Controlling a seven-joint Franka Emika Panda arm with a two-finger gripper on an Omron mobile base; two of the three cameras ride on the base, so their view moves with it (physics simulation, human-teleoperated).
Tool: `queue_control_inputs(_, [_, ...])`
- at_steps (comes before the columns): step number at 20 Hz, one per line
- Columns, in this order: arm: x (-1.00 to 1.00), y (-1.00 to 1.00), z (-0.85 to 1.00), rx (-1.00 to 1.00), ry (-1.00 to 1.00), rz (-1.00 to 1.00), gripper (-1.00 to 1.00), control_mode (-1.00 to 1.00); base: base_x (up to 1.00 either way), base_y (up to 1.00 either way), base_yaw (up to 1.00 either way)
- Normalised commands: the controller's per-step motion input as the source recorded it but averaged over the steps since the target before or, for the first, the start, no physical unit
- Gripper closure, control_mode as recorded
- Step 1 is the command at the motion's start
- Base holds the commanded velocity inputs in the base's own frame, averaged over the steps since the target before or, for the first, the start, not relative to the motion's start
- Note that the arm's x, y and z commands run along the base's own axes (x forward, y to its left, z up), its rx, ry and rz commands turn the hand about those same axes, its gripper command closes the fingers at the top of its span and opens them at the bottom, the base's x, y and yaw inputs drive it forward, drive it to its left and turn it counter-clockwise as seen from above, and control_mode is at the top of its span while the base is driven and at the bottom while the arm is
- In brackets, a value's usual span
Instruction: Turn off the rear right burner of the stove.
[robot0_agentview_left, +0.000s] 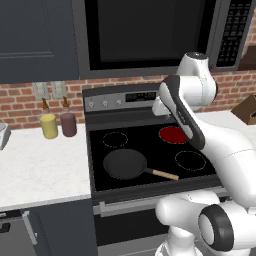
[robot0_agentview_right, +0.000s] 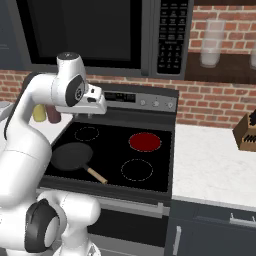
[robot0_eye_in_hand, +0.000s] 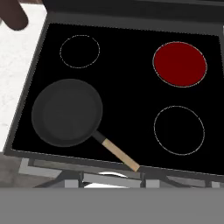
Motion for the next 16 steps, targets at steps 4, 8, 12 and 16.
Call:
queue_control_inputs(4, [-0.11,-0.06,-0.03,0.0,0.0,0.0,-1.0,-1.0,0.0,0.0,0.0])
queue_control_inputs(8, [-0.25,-0.67,-0.3,0.0,-0.07,0.02,-1.0,-1.0,0.0,0.0,0.0])
queue_control_inputs(12, [-0.41,-0.91,-0.38,-0.01,-0.21,0.09,-1.0,-1.0,0.0,0.0,0.0])
queue_control_inputs(16, [-0.24,-0.86,-0.34,-0.1,-0.33,0.11,-1.0,-1.0,0.0,0.0,0.0])
